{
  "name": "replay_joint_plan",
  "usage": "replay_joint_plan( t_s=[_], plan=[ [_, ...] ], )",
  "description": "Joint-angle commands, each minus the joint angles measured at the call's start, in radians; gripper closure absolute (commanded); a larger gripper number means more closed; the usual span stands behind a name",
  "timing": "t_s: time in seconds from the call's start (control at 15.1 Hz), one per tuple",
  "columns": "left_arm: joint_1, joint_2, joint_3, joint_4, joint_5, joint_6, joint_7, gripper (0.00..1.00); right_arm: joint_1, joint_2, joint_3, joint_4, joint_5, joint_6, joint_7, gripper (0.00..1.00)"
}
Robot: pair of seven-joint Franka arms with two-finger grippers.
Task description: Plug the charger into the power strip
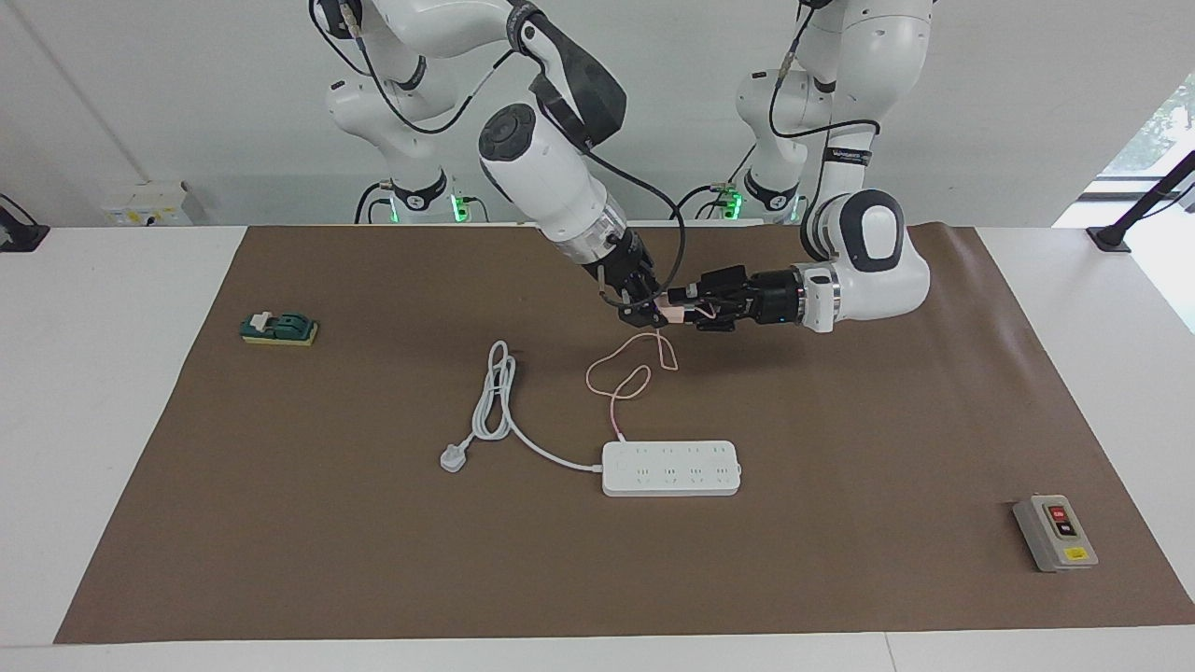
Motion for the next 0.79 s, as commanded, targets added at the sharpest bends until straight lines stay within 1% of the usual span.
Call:
replay_joint_plan(
  t_s=[0.0, 0.07, 0.13, 0.2, 0.4, 0.46, 0.53, 0.6, 0.66, 0.73],
  plan=[
    [-0.016, -0.003, 0.013, -0.011, 0.010, -0.006, 0.019, 0.68, -0.004, -0.028, 0.001, -0.034, -0.007, 0.013, -0.020, 0.76],
    [-0.016, -0.005, 0.013, -0.011, 0.028, -0.008, 0.020, 0.76, -0.004, -0.028, 0.001, -0.034, -0.009, 0.013, -0.020, 0.76],
    [-0.016, -0.005, 0.012, -0.011, 0.036, -0.014, 0.020, 0.90, -0.004, -0.029, 0.001, -0.037, -0.007, 0.013, -0.020, 0.76],
    [-0.016, -0.003, 0.012, -0.011, 0.036, -0.011, 0.022, 0.98, -0.004, -0.029, 0.001, -0.040, -0.009, 0.013, -0.020, 0.76],
    [-0.016, -0.002, 0.010, -0.005, 0.034, 0.006, 0.022, 1.00, -0.004, -0.029, 0.001, -0.040, -0.007, 0.013, -0.020, 0.76],
    [-0.016, -0.002, 0.012, -0.002, 0.034, 0.003, 0.022, 1.00, -0.004, -0.029, 0.001, -0.040, -0.007, 0.013, -0.020, 0.74],
    [-0.015, -0.002, 0.012, 0.003, 0.034, 0.006, 0.020, 1.00, -0.004, -0.029, 0.001, -0.040, -0.007, 0.013, -0.018, 0.60],
    [-0.004, -0.002, 0.015, 0.021, 0.037, 0.007, 0.005, 1.00, -0.005, -0.029, 0.001, -0.040, -0.007, 0.012, -0.017, 0.34],
    [0.002, 0.000, 0.016, 0.033, 0.039, 0.006, -0.013, 1.00, -0.005, -0.029, 0.001, -0.038, -0.007, 0.010, -0.015, 0.15],
    [0.007, 0.000, 0.018, 0.035, 0.062, 0.003, -0.051, 1.00, -0.005, -0.029, 0.001, -0.035, -0.007, 0.007, -0.017, 0.00]
  ],
)
